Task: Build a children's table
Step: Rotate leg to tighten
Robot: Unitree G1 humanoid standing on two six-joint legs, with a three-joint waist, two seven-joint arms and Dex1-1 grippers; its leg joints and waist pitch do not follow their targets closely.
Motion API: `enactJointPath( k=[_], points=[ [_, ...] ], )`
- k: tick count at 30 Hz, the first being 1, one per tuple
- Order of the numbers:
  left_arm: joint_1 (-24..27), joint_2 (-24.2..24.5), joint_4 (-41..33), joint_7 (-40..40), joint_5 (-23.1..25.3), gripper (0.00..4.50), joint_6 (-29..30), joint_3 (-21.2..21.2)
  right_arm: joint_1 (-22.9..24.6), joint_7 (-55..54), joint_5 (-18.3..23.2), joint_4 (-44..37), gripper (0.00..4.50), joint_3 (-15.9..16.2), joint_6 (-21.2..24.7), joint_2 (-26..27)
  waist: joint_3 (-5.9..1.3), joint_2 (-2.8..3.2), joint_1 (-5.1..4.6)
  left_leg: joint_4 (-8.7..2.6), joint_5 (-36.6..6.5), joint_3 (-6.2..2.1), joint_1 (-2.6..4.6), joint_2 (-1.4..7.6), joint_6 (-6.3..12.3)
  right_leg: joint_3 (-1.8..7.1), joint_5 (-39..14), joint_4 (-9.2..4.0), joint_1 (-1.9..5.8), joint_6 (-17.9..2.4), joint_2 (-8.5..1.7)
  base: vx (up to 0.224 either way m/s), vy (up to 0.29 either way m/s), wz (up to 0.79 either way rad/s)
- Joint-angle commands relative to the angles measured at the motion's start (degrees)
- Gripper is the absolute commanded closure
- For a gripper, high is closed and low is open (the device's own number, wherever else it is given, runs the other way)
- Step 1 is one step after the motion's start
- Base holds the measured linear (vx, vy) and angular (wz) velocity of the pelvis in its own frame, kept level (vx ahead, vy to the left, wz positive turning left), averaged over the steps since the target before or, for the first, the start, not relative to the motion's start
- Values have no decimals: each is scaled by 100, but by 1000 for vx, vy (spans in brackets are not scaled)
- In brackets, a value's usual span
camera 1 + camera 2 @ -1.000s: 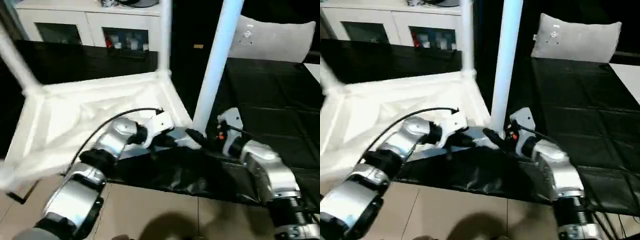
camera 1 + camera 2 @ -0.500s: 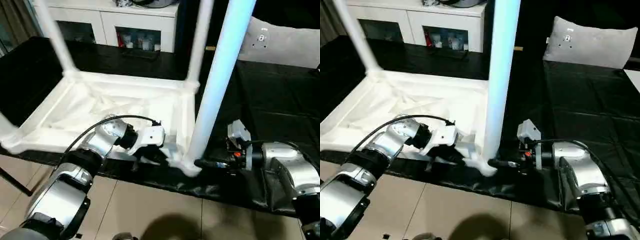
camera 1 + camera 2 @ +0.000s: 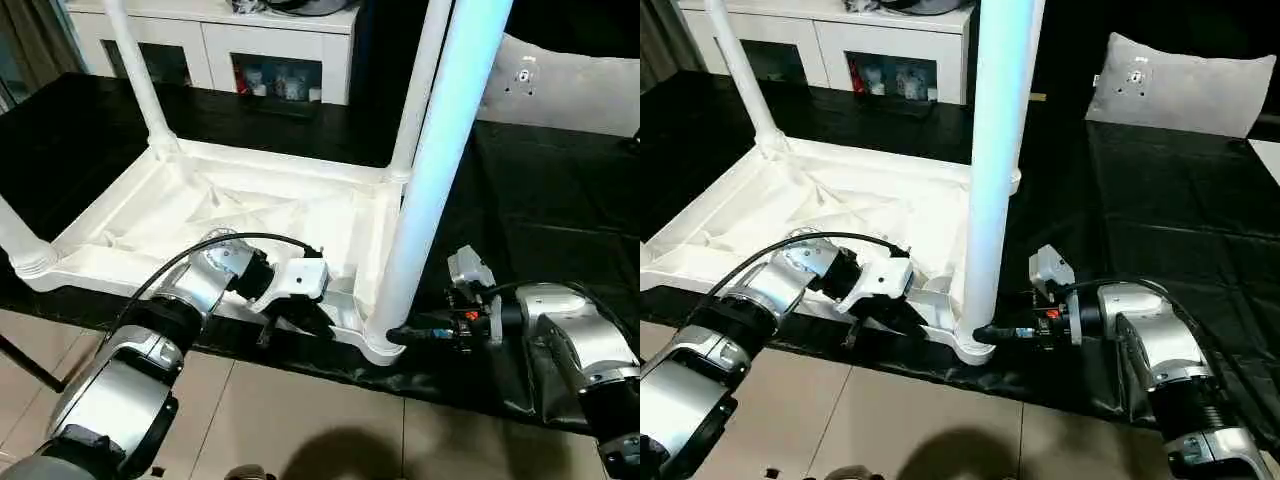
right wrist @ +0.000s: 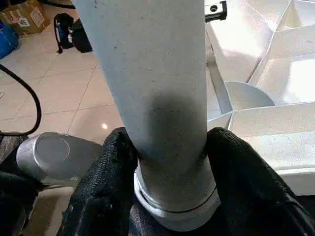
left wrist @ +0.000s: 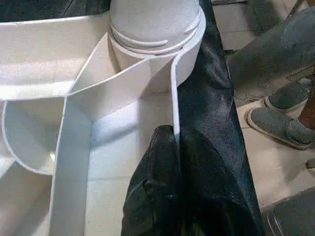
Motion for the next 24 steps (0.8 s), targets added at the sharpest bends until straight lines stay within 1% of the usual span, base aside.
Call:
enactJointPath(
  k=[1,3,4,5,6,7,8,9,10,11,12,13,14,15,16,17,19,20,21,22,23,24],
  points=[
    [-32,-41,-150,-339,0,450,-99,-119,11,-21,213,-166,252,-80,127,60,-436,-48,2,-377,-998,-41,23,247,476,269,-1701,-362,354,-1142,-401,0,0,0],
    [-28,-101,-154,-204,-89,450,96,-18,169,-202,485,-441,255,-257,437,186,-433,-55,14,-381,-987,-40,26,253,488,277,-1707,-364,355,-1133,-406,0,0,0],
    [-37,-136,-143,-15,-64,450,232,17,275,-360,563,-637,255,-293,614,241,-440,-21,18,-384,-969,-47,21,252,480,273,-1678,-359,360,-1139,-406,0,0,0],
    [-45,-162,-128,98,-57,450,297,42,332,-450,575,-735,255,-296,688,266,-431,-31,11,-389,-973,-43,24,256,467,274,-1668,-370,349,-1119,-391,0,0,0],
    [-73,-258,-84,446,-53,450,522,132,495,-796,548,-1001,255,-303,853,372,-424,-21,6,-398,-992,-44,34,265,435,281,-1674,-372,339,-1103,-386,0,0,0],
    [-88,-307,-64,606,-58,450,632,179,567,-976,515,-1111,255,-304,908,428,-418,-27,3,-408,-1081,-51,39,260,375,271,-1835,-384,344,-1066,-395,0,0,0],
    [-95,-353,-61,751,-56,450,724,213,609,-1223,411,-1164,255,-308,902,509,-415,6,13,-407,-1140,-54,50,248,346,263,-1962,-405,337,-1035,-400,0,0,0],
    [-91,-432,-96,947,-41,450,936,242,635,-1747,161,-1170,255,-329,852,698,-395,-13,-17,-418,-1263,-57,41,230,278,253,-2232,-439,338,-935,-401,0,0,0],
    [-87,-483,-124,1069,-28,450,1076,256,647,-2104,-10,-1165,255,-342,817,826,-381,-17,-58,-427,-1369,-62,66,211,172,247,-2526,-481,307,-825,-410,0,0,0],
    [-86,-571,-164,1283,11,450,1266,267,632,-2642,-164,-1126,255,-426,854,1059,-362,-25,-120,-435,-1464,-75,49,178,109,225,-2865,-520,326,-673,-403,0,0,0],
    [-84,-629,-193,1413,38,450,1387,273,627,-2979,-239,-1122,255,-488,915,1205,-360,-19,-137,-435,-1506,-86,56,165,95,205,-3018,-543,325,-608,-408,0,0,0],
    [-107,-824,-183,1776,77,450,1596,310,564,-3551,-349,-1085,256,-595,1007,1484,-357,-37,-211,-433,-1556,-93,66,155,58,195,-3183,-574,307,-506,-392,0,0,0],
    [-125,-948,-169,1987,83,450,1730,347,531,-3877,-417,-1084,258,-648,1085,1628,-349,-15,-246,-431,-1578,-96,64,152,39,193,-3235,-580,297,-486,-391,0,0,0],
    [-136,-1022,-158,2110,83,450,1809,371,512,-4059,-457,-1088,258,-675,1132,1706,-359,-25,-283,-416,-1594,-100,72,129,52,170,-3329,-617,293,-423,-384,0,0,0],
    [-195,-1260,-88,2497,52,450,2009,452,416,-4652,-606,-1038,259,-746,1233,1950,-364,-39,-320,-413,-1544,-96,62,117,108,178,-3273,-622,296,-410,-377,0,0,0],
    [-232,-1352,-38,2696,50,450,2052,486,363,-4922,-670,-1000,259,-790,1258,2057,-365,-31,-361,-410,-1541,-97,52,117,148,174,-3212,-619,290,-440,-371,0,0,0],
    [-280,-1461,26,2955,60,450,2090,526,293,-5242,-735,-955,259,-842,1289,2197,-388,-28,-390,-415,-1458,-105,24,117,207,180,-3016,-600,309,-473,-368,0,0,0],
    [-320,-1549,77,3173,73,450,2113,558,236,-5496,-779,-923,259,-883,1315,2316,-389,-31,-406,-414,-1412,-97,14,118,220,191,-2918,-590,305,-488,-362,0,0,0],
    [-397,-1716,144,3597,146,450,2188,619,94,-6084,-907,-845,259,-1007,1304,2622,-398,-28,-406,-407,-1402,-94,28,118,253,196,-2794,-585,296,-538,-361,0,0,0],
    [-416,-1747,147,3674,161,450,2187,639,58,-6117,-948,-823,259,-983,1223,2657,-405,-24,-420,-410,-1334,-89,23,121,247,207,-2675,-557,286,-598,-365,0,0,0],
    [-418,-1758,119,3727,184,450,2204,659,52,-6097,-996,-826,225,-955,1127,2667,-415,-26,-414,-409,-1291,-95,14,120,253,202,-2612,-549,305,-617,-367,0,0,0],
    [-418,-1745,90,3729,204,450,2208,662,60,-6083,-1042,-839,191,-934,1038,2658,-426,-23,-395,-408,-1161,-84,16,133,303,222,-2367,-534,314,-653,-368,0,0,0]
  ],
)
